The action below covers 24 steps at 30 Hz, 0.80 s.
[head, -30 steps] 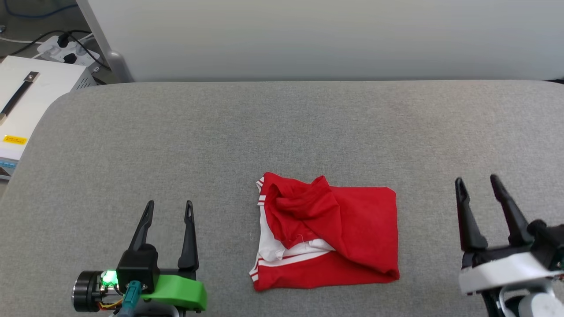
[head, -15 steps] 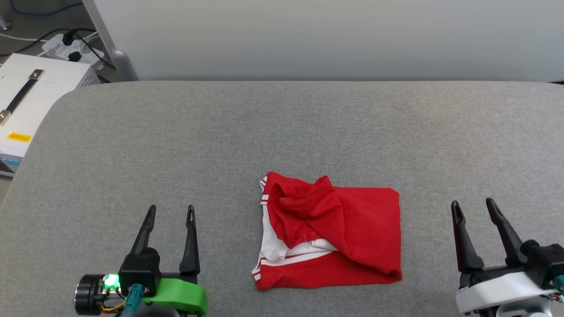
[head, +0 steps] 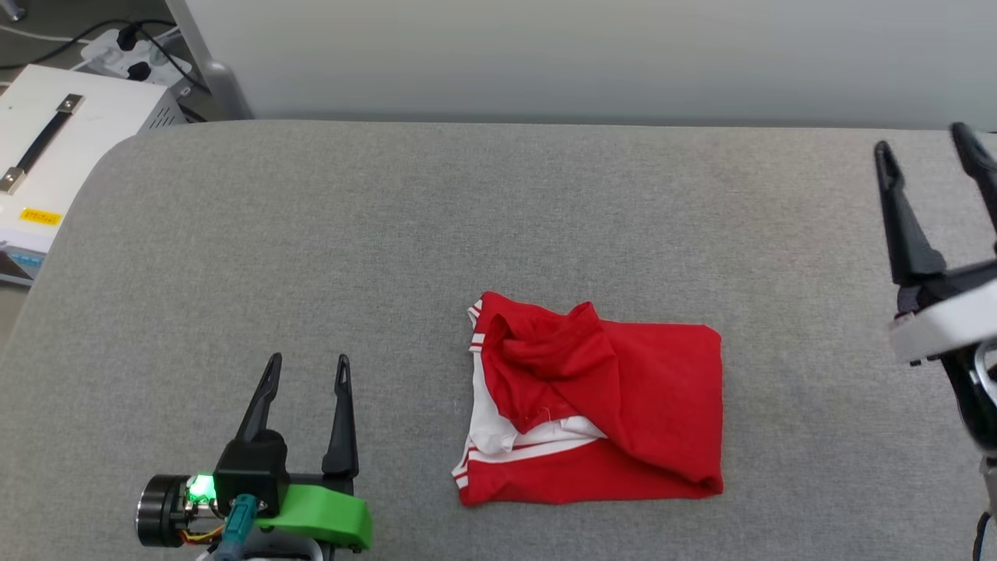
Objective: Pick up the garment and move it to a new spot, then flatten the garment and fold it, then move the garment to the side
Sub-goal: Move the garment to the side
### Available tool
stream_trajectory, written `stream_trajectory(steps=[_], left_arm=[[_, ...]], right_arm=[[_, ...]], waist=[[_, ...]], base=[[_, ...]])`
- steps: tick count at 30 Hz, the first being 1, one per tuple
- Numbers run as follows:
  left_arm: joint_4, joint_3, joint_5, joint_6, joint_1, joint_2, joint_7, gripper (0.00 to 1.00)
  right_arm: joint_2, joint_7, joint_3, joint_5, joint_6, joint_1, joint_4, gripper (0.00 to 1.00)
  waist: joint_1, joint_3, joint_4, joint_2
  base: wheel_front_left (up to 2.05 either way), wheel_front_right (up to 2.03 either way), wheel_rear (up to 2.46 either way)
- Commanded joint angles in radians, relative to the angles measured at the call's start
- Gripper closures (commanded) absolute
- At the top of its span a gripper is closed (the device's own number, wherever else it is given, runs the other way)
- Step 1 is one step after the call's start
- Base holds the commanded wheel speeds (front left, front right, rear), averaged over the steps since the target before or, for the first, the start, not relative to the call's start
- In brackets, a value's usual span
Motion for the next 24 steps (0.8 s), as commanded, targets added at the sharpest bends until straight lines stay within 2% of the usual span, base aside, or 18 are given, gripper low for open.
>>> stream_trajectory(steps=[1,7,10,13,18,24], left_arm=[[0.002,0.0,-0.003,-0.006,-0.022,-0.002,-0.006,0.0],[0.004,-0.001,-0.004,-0.007,-0.04,-0.006,-0.006,0.0],[0.005,-0.004,-0.004,-0.007,-0.049,-0.009,-0.006,0.0],[0.007,-0.008,-0.005,-0.008,-0.059,-0.011,-0.006,0.0],[0.011,-0.015,-0.005,-0.012,-0.076,-0.015,-0.006,0.0],[0.012,-0.023,-0.002,-0.014,-0.096,-0.019,-0.006,0.0]], right_arm=[[-0.021,0.077,0.028,0.05,-0.001,-0.026,0.018,0.0],[-0.103,0.41,0.106,0.257,-0.001,-0.071,0.068,0.0],[-0.114,0.548,0.132,0.357,-0.001,-0.048,0.098,0.0],[-0.106,0.643,0.15,0.438,-0.001,-0.018,0.124,0.0],[-0.091,0.746,0.193,0.529,-0.001,0.023,0.171,0.0],[-0.057,0.753,0.235,0.57,-0.001,0.035,0.24,0.0]], waist=[[0.0,0.012,0.007,0.0],[0.0,0.036,0.019,0.0],[0.0,0.049,0.028,0.0],[0.0,0.063,0.04,0.0],[0.0,0.09,0.058,0.0],[0.0,0.124,0.081,0.0]], base=[[0.0,0.0,0.0],[0.0,0.0,0.0],[0.0,0.0,0.0],[0.0,0.0,0.0],[0.0,0.0,0.0],[0.0,0.0,0.0]])
